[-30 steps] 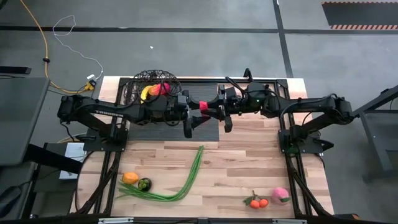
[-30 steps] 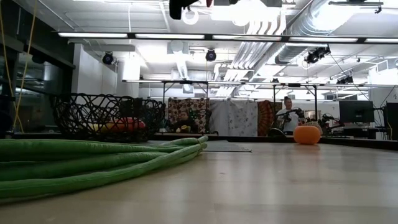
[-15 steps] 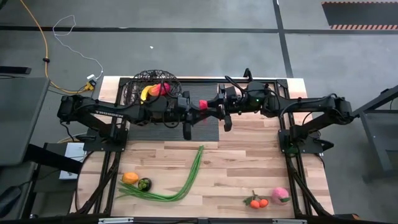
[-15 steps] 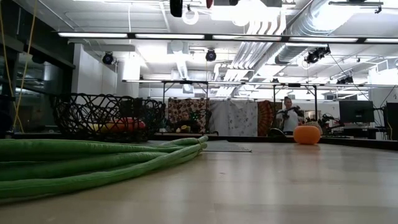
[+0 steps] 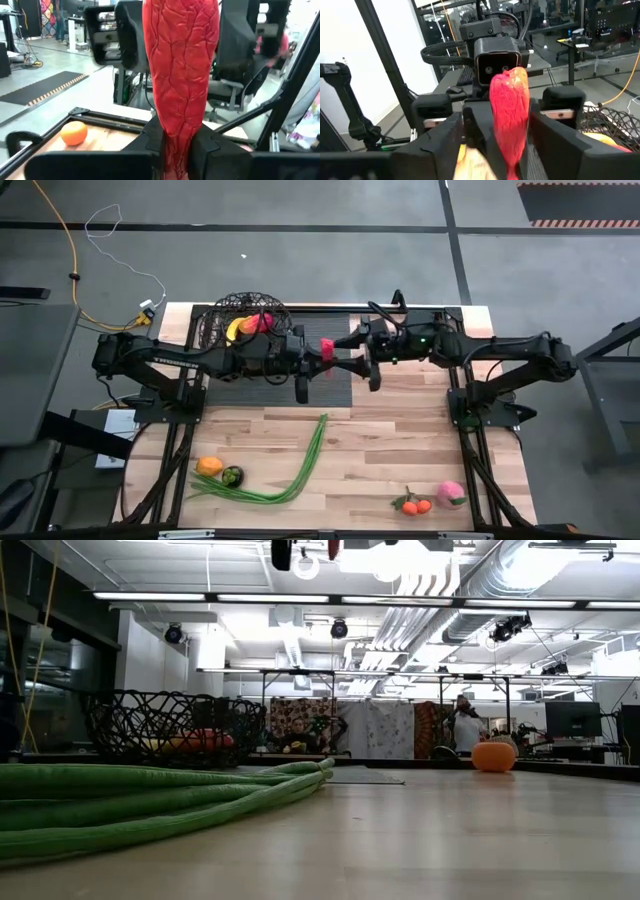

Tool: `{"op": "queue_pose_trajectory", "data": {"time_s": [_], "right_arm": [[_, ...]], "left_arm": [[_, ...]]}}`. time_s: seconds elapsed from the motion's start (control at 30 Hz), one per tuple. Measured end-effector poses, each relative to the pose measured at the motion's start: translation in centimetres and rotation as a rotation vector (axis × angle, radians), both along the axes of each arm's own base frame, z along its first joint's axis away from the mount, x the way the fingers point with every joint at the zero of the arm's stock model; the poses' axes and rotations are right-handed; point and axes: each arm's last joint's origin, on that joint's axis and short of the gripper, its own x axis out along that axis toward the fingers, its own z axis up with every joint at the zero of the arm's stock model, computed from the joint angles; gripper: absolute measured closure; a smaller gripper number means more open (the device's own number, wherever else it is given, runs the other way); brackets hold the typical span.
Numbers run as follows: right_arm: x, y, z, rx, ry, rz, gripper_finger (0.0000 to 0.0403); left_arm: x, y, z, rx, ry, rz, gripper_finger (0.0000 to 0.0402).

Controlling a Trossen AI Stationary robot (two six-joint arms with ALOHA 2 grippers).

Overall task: Build produce basket
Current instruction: Put the red chili pepper into the black basket

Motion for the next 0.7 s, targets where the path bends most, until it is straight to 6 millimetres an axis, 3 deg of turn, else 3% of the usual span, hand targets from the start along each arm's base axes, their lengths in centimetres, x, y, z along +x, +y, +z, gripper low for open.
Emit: {"op": "queue_pose_trajectory", "data": {"time_s": [0.2,0.5,0.7], "right_arm": [[-3.1,-0.1,1.0,0.005,0.071,-0.035,0.0152],[-7.4,0.0,1.3,-0.024,0.196,-0.128,0.0151],[-10.5,0.1,-1.7,0.036,0.153,-0.220,0.0151]], "left_arm": [[-2.2,0.7,1.0,0.004,0.069,0.032,0.0354],[-8.7,0.1,3.5,-0.006,0.085,0.052,0.0365],[-13.3,-1.1,2.6,-0.022,0.017,0.104,0.0361]]}}
